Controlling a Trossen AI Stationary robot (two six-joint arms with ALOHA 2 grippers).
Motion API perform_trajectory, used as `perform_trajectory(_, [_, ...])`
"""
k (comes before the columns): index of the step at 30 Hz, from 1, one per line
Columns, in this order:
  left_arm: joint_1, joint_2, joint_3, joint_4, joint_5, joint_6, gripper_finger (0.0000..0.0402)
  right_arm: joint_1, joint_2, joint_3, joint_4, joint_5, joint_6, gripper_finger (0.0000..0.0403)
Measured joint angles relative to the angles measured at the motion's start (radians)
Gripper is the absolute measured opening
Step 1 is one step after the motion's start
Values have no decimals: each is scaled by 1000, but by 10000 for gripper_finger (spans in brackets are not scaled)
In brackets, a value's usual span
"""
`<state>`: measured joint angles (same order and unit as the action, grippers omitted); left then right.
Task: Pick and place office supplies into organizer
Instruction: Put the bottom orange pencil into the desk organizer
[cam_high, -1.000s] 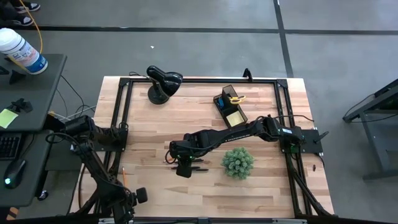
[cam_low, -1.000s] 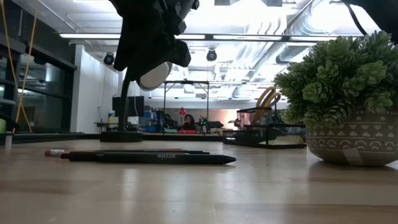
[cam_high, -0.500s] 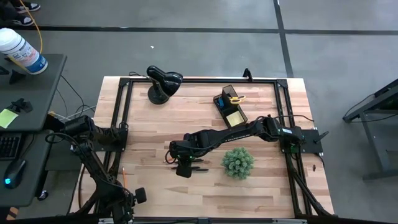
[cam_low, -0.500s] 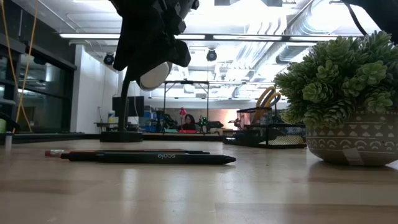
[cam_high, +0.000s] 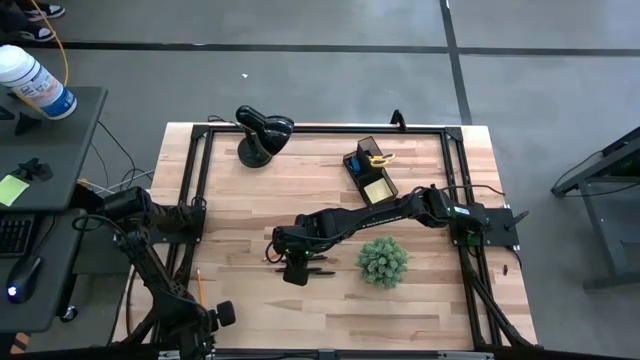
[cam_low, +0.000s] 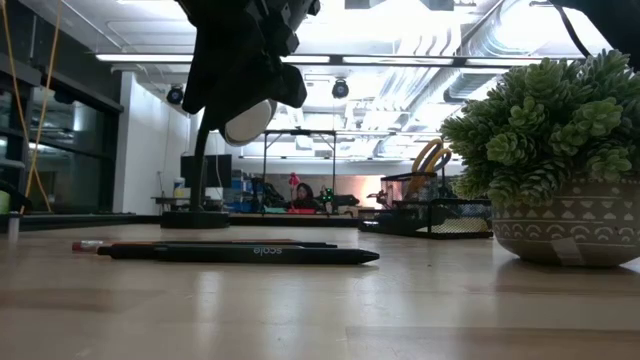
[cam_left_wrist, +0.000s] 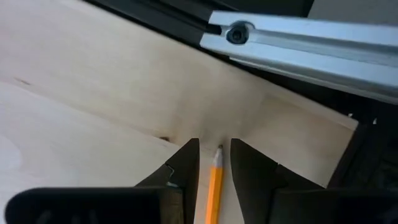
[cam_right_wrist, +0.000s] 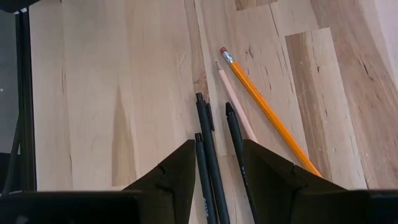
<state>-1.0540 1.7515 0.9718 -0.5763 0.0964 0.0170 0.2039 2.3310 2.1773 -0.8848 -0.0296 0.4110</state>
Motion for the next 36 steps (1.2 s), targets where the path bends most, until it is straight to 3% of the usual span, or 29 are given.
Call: perform_trajectory(36, [-27,2,1,-18,-33,-36,81,0,0,0,11,0,0,129])
